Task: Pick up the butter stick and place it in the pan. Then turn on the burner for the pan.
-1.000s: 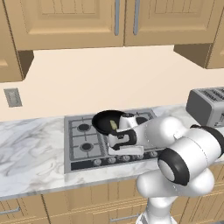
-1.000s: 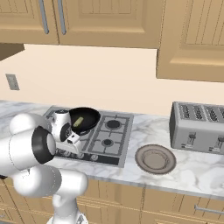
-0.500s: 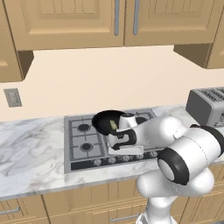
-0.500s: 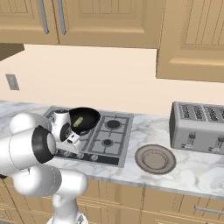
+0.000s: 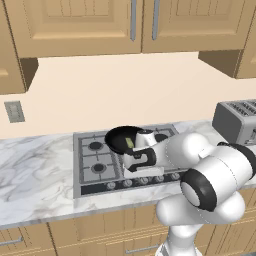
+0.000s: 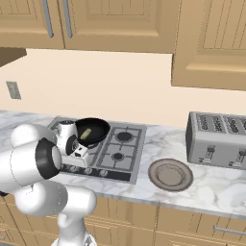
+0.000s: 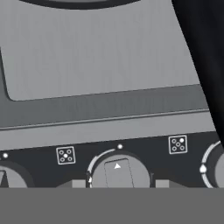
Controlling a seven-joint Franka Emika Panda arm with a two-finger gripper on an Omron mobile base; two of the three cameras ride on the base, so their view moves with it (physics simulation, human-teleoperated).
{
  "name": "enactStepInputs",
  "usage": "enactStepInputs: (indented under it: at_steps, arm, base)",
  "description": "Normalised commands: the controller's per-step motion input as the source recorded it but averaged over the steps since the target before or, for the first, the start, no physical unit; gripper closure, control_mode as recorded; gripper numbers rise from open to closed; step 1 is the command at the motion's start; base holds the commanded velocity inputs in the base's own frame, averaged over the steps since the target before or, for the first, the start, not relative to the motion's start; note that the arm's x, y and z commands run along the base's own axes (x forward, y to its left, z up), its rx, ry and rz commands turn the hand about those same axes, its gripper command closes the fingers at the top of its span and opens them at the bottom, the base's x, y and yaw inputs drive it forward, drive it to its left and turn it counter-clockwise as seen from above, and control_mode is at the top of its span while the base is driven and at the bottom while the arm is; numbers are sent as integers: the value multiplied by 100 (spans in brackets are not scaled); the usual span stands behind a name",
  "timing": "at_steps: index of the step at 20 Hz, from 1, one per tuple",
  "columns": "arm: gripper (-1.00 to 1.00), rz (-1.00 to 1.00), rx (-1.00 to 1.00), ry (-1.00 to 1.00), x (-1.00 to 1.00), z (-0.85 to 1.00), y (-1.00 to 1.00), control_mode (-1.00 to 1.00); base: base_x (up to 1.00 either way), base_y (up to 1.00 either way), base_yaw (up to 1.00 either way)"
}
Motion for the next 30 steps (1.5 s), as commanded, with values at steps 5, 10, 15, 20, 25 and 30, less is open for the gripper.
enactStepInputs:
  at_steps: [5, 10, 15, 20, 25, 30]
  arm:
    - [100, 45, 0, 0, -13, -13, 0, -100]
    - [100, 43, 0, -1, -19, -14, 0, -100]
    - [100, 38, 0, -3, -20, -10, 0, -100]
    - [100, 37, 0, -2, -23, -6, 0, -100]
    - [100, 36, 0, 0, -21, -12, 0, -100]
    - [100, 35, 0, 0, -11, -13, 0, -100]
  base:
    - [0, 0, 0]
    - [0, 0, 0]
    - [0, 0, 0]
    - [0, 0, 0]
    - [0, 0, 0]
    - [0, 0, 0]
